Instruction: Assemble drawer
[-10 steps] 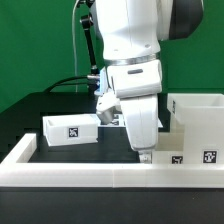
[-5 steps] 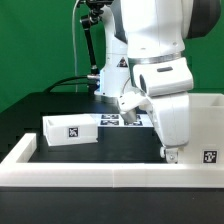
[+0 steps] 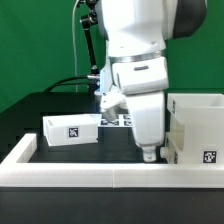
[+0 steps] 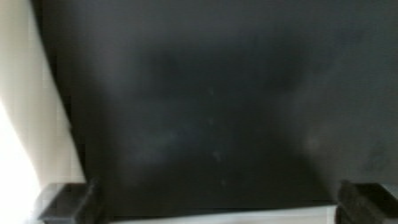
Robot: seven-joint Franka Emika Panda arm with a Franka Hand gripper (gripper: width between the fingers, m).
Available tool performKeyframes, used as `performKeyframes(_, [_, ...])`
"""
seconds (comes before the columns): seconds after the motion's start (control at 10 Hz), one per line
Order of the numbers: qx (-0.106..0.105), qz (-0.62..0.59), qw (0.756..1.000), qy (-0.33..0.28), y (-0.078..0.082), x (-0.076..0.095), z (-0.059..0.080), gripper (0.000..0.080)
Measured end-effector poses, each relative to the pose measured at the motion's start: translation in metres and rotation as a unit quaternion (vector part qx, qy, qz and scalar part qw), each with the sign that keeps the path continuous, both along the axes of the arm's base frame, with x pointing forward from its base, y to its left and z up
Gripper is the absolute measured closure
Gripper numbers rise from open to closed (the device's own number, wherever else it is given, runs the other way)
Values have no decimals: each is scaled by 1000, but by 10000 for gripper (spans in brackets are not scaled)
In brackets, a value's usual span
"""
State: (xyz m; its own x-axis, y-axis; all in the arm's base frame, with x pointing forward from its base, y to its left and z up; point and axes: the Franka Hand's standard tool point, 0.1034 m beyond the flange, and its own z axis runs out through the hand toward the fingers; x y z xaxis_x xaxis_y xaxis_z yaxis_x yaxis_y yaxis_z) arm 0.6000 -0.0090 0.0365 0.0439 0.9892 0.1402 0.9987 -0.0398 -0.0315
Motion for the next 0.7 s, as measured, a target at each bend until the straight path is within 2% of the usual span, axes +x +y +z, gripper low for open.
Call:
performKeyframes(0.2, [-4, -12, 1000, -6, -17, -5, 7, 151])
performKeyframes(0.3, [-7, -19, 1000, -14, -25, -14, 10, 151])
performKeyframes(0.7, [-22, -43, 999, -2, -57, -79, 19, 151])
